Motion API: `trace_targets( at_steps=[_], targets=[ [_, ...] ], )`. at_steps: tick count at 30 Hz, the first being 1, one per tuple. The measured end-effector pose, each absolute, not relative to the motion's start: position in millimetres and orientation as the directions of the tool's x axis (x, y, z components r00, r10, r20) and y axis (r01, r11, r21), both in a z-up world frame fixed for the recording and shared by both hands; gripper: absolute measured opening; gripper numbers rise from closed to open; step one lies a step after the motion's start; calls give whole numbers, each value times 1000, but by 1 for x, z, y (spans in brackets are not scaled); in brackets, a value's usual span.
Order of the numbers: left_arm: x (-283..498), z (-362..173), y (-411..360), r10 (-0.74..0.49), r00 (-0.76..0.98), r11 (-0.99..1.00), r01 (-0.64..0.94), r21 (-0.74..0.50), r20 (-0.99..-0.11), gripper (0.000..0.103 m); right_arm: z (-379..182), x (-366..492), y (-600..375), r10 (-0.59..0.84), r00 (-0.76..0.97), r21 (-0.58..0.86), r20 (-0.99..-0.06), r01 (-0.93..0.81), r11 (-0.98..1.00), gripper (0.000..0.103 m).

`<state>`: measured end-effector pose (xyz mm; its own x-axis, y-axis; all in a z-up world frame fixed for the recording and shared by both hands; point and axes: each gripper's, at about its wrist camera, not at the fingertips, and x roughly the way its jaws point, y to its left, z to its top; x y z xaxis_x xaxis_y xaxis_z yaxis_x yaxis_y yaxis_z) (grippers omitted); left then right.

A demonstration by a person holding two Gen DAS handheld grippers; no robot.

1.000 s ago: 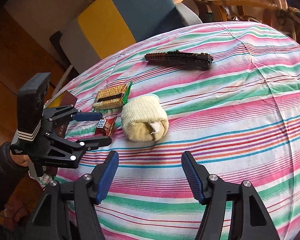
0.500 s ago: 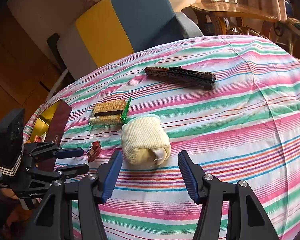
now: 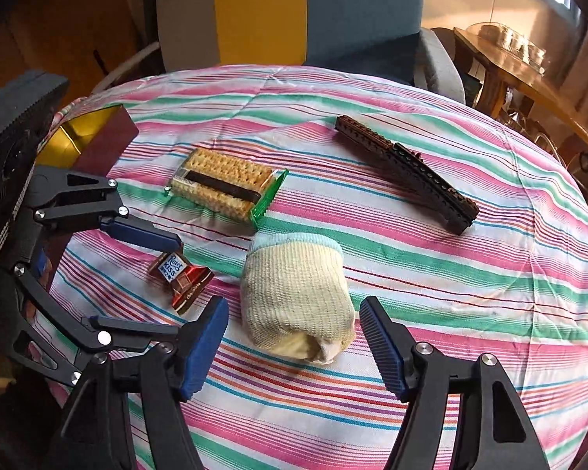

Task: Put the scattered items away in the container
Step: 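Grasp the Ritter Kiss chocolate with the left tool while the right tool holds the sock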

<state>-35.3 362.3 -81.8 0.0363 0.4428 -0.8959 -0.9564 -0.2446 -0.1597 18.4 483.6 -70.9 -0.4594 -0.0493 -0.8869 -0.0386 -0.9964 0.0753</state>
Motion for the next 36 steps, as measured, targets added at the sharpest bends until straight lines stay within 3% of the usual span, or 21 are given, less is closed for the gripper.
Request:
trace_targets(
  at_steps=[2, 6, 9, 17, 22, 30, 36],
  targets=[
    [-38, -81, 358, 446, 63, -258, -946, -196, -893, 58, -74, 16, 486, -54, -470, 83, -881, -42, -996, 62],
    [-31, -86, 342, 416, 54, -289, -939, -188, -908, 45, -75, 21, 487, -42, -480, 88, -876, -73, -993, 59],
    [-26, -95, 329, 394, 40, -330, -926, -182, -918, 44, -73, 31, 485, -17, -500, 90, -866, -121, -989, 58],
    [-32, -68, 335, 476, -41, -324, -937, -132, -878, 57, -69, 55, 494, -3, -547, 177, -837, -266, -948, 57],
    [-30, -72, 356, 429, -32, -218, -973, -69, -903, 58, -69, 55, 498, -23, -550, 203, -835, -270, -941, 57],
    [-30, -87, 372, 370, 31, -100, -992, -73, -929, 57, -74, 50, 503, -38, -556, 233, -830, -283, -930, 58],
    [-34, -87, 359, 361, 46, -205, -971, -127, -932, 39, -76, 46, 503, -35, -558, 228, -829, -279, -933, 58]
  ],
)
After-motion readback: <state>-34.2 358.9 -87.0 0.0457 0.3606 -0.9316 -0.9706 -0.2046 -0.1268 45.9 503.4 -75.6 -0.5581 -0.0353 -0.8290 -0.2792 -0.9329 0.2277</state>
